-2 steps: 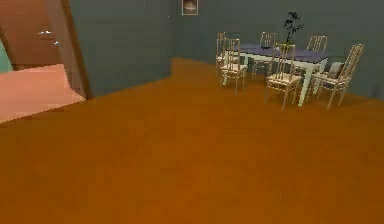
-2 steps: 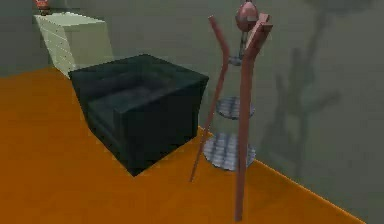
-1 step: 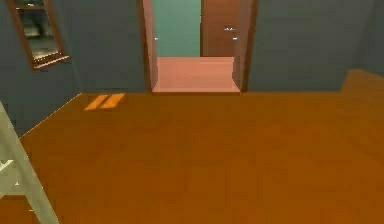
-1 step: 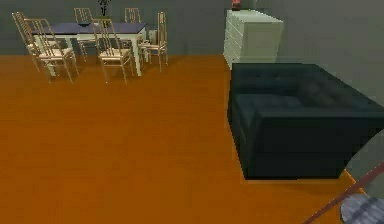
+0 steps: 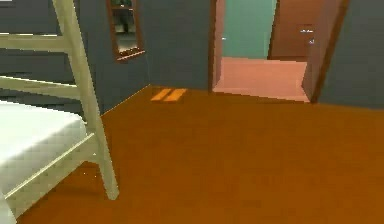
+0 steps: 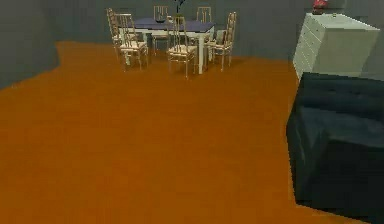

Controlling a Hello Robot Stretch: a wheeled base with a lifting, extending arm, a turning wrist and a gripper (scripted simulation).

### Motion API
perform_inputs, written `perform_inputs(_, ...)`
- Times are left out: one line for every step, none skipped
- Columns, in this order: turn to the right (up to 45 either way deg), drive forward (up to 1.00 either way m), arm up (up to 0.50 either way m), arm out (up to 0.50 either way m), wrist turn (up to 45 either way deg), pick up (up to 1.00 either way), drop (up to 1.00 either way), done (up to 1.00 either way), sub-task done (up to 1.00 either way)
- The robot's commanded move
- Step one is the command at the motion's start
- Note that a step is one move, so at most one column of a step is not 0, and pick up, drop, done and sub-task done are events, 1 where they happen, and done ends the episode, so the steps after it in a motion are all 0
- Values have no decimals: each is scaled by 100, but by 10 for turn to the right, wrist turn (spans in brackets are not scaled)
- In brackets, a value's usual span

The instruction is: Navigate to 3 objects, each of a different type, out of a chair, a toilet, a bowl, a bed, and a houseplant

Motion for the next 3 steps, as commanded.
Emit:
perform_inputs(0,90,0,0,0,0,0,0,0)
perform_inputs(-450,0,0,0,0,0,0,0,0)
perform_inputs(-450,0,0,0,0,0,0,0,0)
